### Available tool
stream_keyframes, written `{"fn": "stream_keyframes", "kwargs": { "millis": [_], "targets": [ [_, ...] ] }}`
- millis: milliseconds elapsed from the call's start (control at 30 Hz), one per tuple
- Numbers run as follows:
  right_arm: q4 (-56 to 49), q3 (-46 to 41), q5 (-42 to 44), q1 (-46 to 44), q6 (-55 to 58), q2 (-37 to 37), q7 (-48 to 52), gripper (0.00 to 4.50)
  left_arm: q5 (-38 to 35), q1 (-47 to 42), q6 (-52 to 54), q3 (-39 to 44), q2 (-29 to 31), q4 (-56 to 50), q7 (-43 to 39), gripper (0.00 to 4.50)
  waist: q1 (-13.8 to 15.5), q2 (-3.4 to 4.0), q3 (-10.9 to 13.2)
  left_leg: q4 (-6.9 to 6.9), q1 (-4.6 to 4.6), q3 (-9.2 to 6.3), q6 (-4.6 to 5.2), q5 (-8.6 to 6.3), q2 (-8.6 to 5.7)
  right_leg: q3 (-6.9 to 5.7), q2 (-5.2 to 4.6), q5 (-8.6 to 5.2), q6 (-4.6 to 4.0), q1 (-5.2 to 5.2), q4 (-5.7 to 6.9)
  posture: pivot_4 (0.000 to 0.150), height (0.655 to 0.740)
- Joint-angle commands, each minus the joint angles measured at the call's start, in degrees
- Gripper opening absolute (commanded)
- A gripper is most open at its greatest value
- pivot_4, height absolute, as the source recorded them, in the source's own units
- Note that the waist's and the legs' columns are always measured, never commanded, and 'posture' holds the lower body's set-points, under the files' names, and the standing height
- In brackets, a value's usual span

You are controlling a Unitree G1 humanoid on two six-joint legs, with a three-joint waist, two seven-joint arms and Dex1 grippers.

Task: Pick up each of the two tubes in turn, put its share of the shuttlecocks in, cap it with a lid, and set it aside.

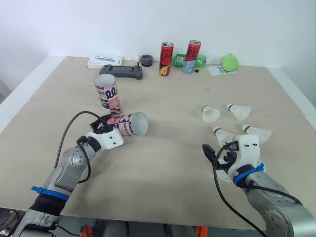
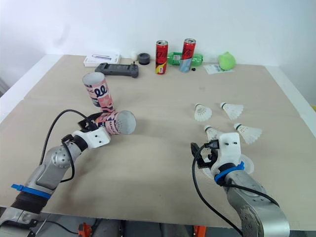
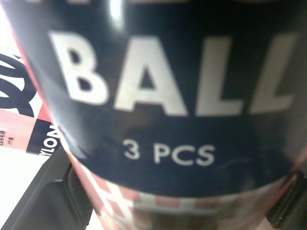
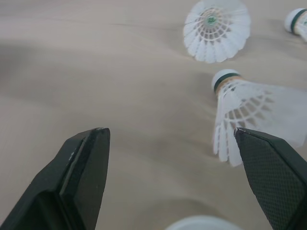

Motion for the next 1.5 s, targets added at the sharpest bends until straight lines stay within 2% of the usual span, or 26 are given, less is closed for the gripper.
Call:
{"fn": "stream_keyframes", "kwargs": {
  "millis": [33, 67, 133, 233, 267, 300, 367, 400, 467, 600, 733, 933, 1133, 1267, 1333, 1367, 1400, 1467, 1500],
  "targets": [
    [5.87, 0.18, -2.42, -3.96, -3.38, 0.59, -0.67, 4.44, -0.19, 0.57, -0.02, -0.74, -0.53, -0.87, -0.20, 4.01, -0.07, 0.00, 0.00, 0.00, 0.00, 0.00, 0.00, 0.00, 0.00, 0.00, 0.00, 0.00, 0.00, 0.01, -0.02, 0.150, 0.7400],
    [8.30, 0.68, -3.18, -5.36, -4.53, 0.95, -0.82, 3.94, -0.15, 0.73, 0.12, -0.71, -0.55, -1.09, -0.16, 4.01, -0.13, 0.00, 0.00, 0.00, 0.00, 0.01, 0.00, 0.00, -0.01, 0.01, -0.01, 0.01, 0.02, 0.01, -0.04, 0.150, 0.7400],
    [12.04, 1.54, -4.47, -7.05, -6.49, 1.11, -0.49, 3.37, -0.03, 1.08, 0.36, -0.65, -0.57, -1.60, -0.06, 4.01, -0.12, 0.00, 0.00, 0.00, 0.00, 0.00, 0.00, 0.00, -0.01, 0.00, -0.01, 0.02, 0.03, 0.01, -0.04, 0.150, 0.7400],
    [16.25, 2.22, -6.00, -8.76, -9.00, 0.67, 0.36, 1.92, 0.16, 1.44, 0.92, -0.33, -0.50, -2.34, 0.15, 4.01, -0.08, 0.01, 0.00, -0.05, 0.00, -0.01, 0.00, 0.00, -0.01, 0.00, 0.00, 0.00, 0.00, 0.01, -0.03, 0.150, 0.7400],
    [17.16, 2.29, -6.38, -8.99, -9.68, 0.54, 0.63, 1.28, 0.16, 1.57, 1.07, -0.25, -0.48, -2.59, 0.16, 4.01, -0.07, 0.01, 0.00, -0.07, -0.02, -0.01, 0.00, 0.00, -0.03, 0.01, 0.00, 0.00, 0.02, 0.01, -0.04, 0.150, 0.7400],
    [17.80, 2.35, -6.63, -9.14, -10.18, 0.18, 1.12, 1.15, 0.15, 1.66, 1.20, -0.20, -0.47, -2.78, 0.14, 4.01, -0.04, 0.01, 0.00, -0.07, -0.02, -0.01, 0.00, 0.00, -0.03, 0.01, 0.00, 0.01, 0.04, 0.01, -0.04, 0.150, 0.7400],
    [17.79, 2.09, -6.51, -9.08, -10.71, -0.89, 2.65, 0.23, 0.16, 1.87, 1.41, -0.12, -0.39, -3.15, 0.10, 4.01, -0.04, 0.02, 0.00, -0.09, -0.04, -0.03, 0.00, -0.02, -0.05, 0.01, -0.01, 0.02, 0.16, 0.01, -0.04, 0.150, 0.7400],
    [17.27, 1.81, -6.09, -8.94, -10.62, -1.66, 3.73, 0.11, 0.15, 1.95, 1.56, -0.07, -0.34, -3.31, 0.09, 4.01, -0.05, 0.02, 0.00, -0.09, -0.04, -0.03, 0.00, -0.02, -0.05, 0.01, -0.01, 0.02, 0.17, 0.01, -0.04, 0.150, 0.7400],
    [14.01, 1.61, -3.94, -8.28, -10.54, -4.93, 8.67, 0.11, 0.11, 2.19, 1.88, 0.08, -0.18, -3.65, 0.03, 4.01, -0.09, 0.02, 0.00, -0.09, -0.04, -0.03, 0.00, -0.02, -0.05, 0.02, -0.01, 0.01, 0.15, 0.01, -0.04, 0.150, 0.7400],
    [5.79, 2.39, 5.69, -10.14, -10.74, -10.63, 20.97, 0.11, 0.14, 2.29, 2.24, -0.08, -0.19, -3.74, -0.11, 4.01, -0.15, 0.12, 0.05, -0.09, -0.01, -0.03, 0.00, -0.02, -0.05, 0.03, 0.00, -0.01, 0.14, 0.02, -0.03, 0.150, 0.7400],
    [1.98, 9.27, 12.06, -18.41, -9.20, -12.55, 27.91, 0.11, 0.13, 1.61, 2.36, -0.75, -0.52, -3.18, -0.35, 4.01, -0.31, 0.12, 0.05, -0.06, 0.03, -0.07, 0.01, -0.01, -0.02, 0.03, 0.04, -0.05, 0.12, 0.04, -0.03, 0.150, 0.7400],
    [9.13, 25.24, 4.54, -30.86, -11.95, -11.41, 31.13, 0.11, 0.09, 0.69, 2.09, -1.33, -0.75, -2.22, -0.52, 4.01, -0.11, 0.06, 0.02, 0.03, 0.02, -0.07, 0.05, 0.02, -0.04, 0.02, 0.02, -0.01, 0.13, 0.07, -0.05, 0.150, 0.7400],
    [17.34, 33.48, -3.83, -37.22, -17.22, -8.09, 31.31, 0.11, 0.15, 0.83, 2.51, -1.11, -0.73, -2.92, -0.43, 4.01, -0.10, 0.07, 0.03, -0.01, -0.09, -0.07, 0.02, 0.00, -0.08, 0.02, 0.00, 0.07, 0.25, 0.00, -0.08, 0.150, 0.7400],
    [17.20, 31.27, -1.18, -39.20, -16.46, -5.34, 32.74, 1.29, 0.25, 1.52, 2.90, -0.81, -0.62, -3.60, -0.16, 4.01, -0.12, 0.07, 0.03, -0.06, -0.10, -0.11, 0.03, 0.00, -0.07, 0.01, 0.02, 0.08, 0.28, -0.01, -0.07, 0.150, 0.7400],
    [16.09, 29.46, 1.00, -39.57, -15.38, -5.73, 34.51, 2.17, 0.30, 1.67, 3.03, -0.83, -0.69, -3.81, -0.06, 4.01, -0.08, 0.06, 0.03, -0.04, -0.13, -0.11, 0.03, 0.00, -0.08, 0.01, 0.01, 0.08, 0.27, 0.00, -0.07, 0.150, 0.7400],
    [15.38, 28.27, 2.76, -39.70, -14.51, -6.33, 35.81, 2.30, 0.34, 1.70, 3.11, -0.83, -0.74, -3.88, 0.01, 4.01, -0.10, 0.07, 0.03, -0.04, -0.13, -0.11, 0.02, 0.00, -0.08, 0.01, 0.00, 0.08, 0.27, 0.01, -0.08, 0.150, 0.7400],
    [14.80, 26.83, 4.54, -40.04, -13.52, -7.26, 37.11, 2.96, 0.37, 1.73, 3.19, -0.78, -0.76, -3.94, 0.11, 4.01, -0.10, 0.07, 0.03, -0.04, -0.13, -0.11, 0.02, 0.00, -0.08, 0.01, 0.00, 0.08, 0.27, 0.00, -0.08, 0.150, 0.7400],
    [15.03, 24.61, 6.42, -41.20, -12.45, -9.28, 39.13, 2.96, 0.39, 1.70, 3.31, -0.71, -0.80, -3.92, 0.30, 4.01, -0.13, 0.08, 0.04, -0.04, -0.13, -0.12, 0.03, 0.00, -0.08, 0.00, 0.01, 0.08, 0.27, -0.01, -0.07, 0.150, 0.7400],
    [15.98, 24.08, 6.16, -42.11, -12.63, -10.40, 39.84, 2.82, 0.41, 1.63, 3.35, -0.73, -0.85, -3.85, 0.37, 4.01, -0.14, 0.08, 0.04, -0.04, -0.12, -0.12, 0.03, 0.00, -0.08, 0.01, 0.01, 0.08, 0.27, -0.01, -0.07, 0.150, 0.7400]
  ]
}}
